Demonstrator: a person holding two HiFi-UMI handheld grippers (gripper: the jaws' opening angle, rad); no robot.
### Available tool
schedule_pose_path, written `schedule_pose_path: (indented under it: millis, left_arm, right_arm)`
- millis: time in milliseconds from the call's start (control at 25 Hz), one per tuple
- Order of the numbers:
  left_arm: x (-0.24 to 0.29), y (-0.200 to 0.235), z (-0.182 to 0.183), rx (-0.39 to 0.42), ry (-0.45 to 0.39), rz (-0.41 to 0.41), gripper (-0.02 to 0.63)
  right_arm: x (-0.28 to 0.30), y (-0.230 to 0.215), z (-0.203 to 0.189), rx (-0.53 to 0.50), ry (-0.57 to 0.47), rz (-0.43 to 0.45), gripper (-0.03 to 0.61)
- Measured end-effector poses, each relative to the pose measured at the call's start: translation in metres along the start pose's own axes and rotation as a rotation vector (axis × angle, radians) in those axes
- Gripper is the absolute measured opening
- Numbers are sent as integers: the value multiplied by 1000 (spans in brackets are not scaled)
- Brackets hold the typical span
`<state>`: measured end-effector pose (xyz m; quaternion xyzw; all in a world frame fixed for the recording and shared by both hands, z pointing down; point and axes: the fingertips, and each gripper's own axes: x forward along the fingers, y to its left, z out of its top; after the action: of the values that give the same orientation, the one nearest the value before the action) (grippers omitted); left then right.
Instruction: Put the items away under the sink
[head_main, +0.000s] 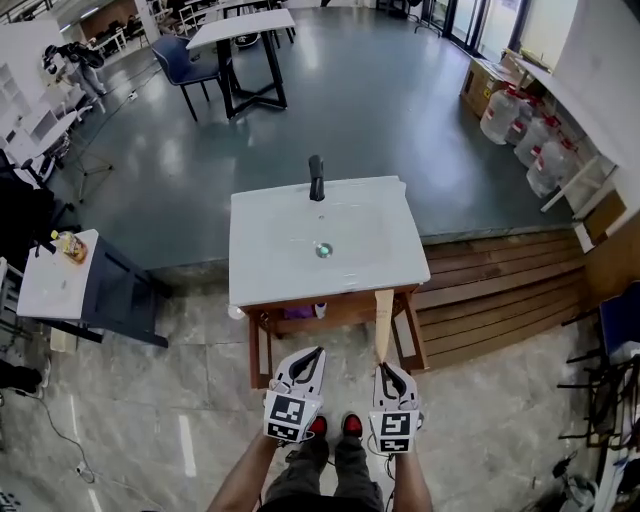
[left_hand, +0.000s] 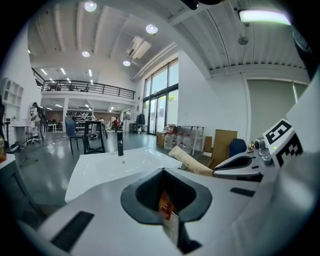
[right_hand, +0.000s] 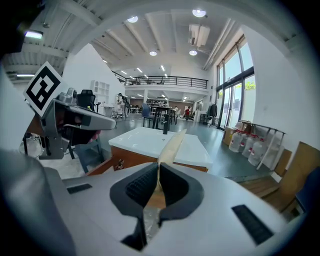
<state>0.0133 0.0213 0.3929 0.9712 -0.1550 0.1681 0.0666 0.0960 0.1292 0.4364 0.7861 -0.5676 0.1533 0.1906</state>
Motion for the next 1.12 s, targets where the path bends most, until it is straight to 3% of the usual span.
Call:
schedule_pose_path:
  millis: [480, 1120]
  left_arm:
    - [16, 3, -74, -56, 74, 81, 6]
    - [69, 40, -187, -105, 106, 151, 6]
  right_arm:
    - [32, 11, -75, 12, 83, 120, 40]
    - [123, 26, -174, -3, 115, 190, 39]
